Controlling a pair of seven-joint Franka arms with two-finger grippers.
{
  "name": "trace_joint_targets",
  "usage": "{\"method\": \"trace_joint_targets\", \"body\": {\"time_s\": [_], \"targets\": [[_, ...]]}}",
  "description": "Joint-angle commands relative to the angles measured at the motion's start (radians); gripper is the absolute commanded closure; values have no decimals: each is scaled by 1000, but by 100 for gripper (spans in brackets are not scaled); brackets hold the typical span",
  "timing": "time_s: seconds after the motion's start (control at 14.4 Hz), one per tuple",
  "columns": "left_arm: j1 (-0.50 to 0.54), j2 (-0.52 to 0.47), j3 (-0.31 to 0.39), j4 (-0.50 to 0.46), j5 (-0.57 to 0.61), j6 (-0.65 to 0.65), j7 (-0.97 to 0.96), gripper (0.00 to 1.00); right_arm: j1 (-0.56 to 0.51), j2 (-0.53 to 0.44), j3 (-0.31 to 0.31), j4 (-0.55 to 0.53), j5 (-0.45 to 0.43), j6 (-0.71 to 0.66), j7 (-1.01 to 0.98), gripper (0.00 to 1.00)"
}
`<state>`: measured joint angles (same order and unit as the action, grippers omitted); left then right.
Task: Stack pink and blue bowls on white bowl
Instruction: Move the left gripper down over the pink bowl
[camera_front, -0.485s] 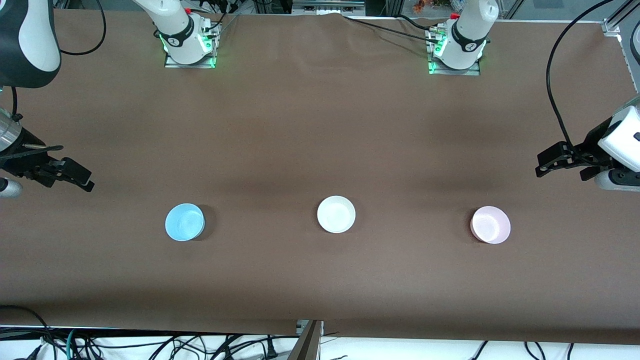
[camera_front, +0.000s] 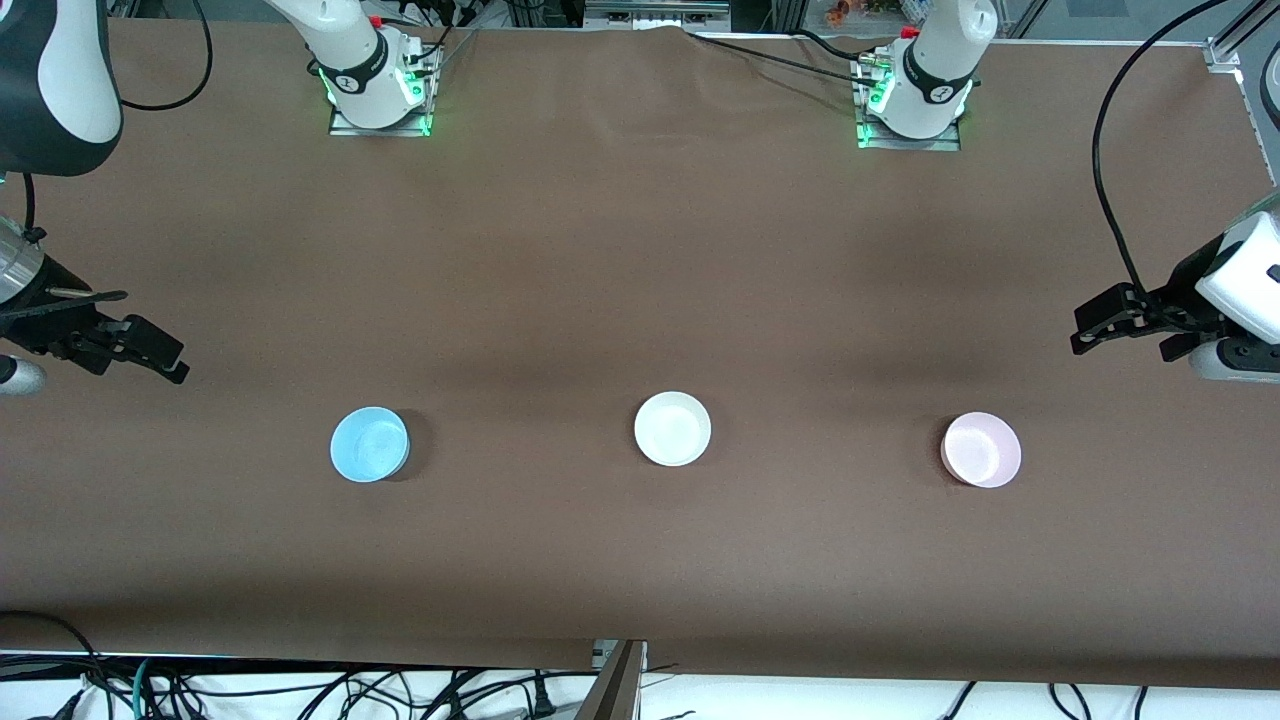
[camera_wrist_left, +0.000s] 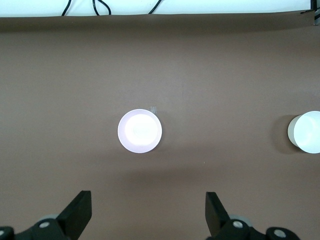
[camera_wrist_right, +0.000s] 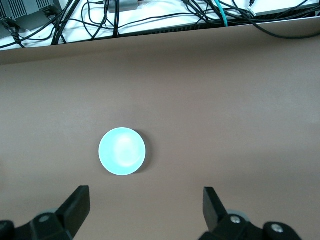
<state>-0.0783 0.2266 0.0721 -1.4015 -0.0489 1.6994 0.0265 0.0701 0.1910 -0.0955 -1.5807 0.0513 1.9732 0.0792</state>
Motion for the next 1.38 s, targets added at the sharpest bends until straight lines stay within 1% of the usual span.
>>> {"method": "trace_joint_targets", "body": {"time_s": [0.0,0.14,0.28,0.55,0.69,0.97,1.04,1.11,1.18,1.32], "targets": [[21,59,-2,18,17,40,12,0,-1,-10,0,2,10,-14,-10,0],[35,124,-2,13,18,94,12,0,-1,-12,0,2,10,-14,-10,0],[73,186,-2,7,15,172,19,0,-1,-10,0,2,10,-16,-12,0],[120,325,-3,-13,7,334,101,0,0,-10,0,2,9,-14,-10,0],[132,368,-6,-54,6,416,105,0,0,-12,0,2,9,-16,-10,0],[134,427,-8,-134,4,535,104,0,0,-19,0,1,4,-19,-16,0],[132,435,-8,-151,4,555,104,0,0,-34,0,-7,4,-67,-16,0],[134,438,-8,-166,4,574,104,0,0,-47,5,-5,4,-158,-9,0],[134,448,-8,-171,4,586,104,0,2,-51,22,-2,7,-216,-9,0],[135,461,-8,-180,4,620,104,0,2,-70,36,-16,7,-255,-7,0]]}}
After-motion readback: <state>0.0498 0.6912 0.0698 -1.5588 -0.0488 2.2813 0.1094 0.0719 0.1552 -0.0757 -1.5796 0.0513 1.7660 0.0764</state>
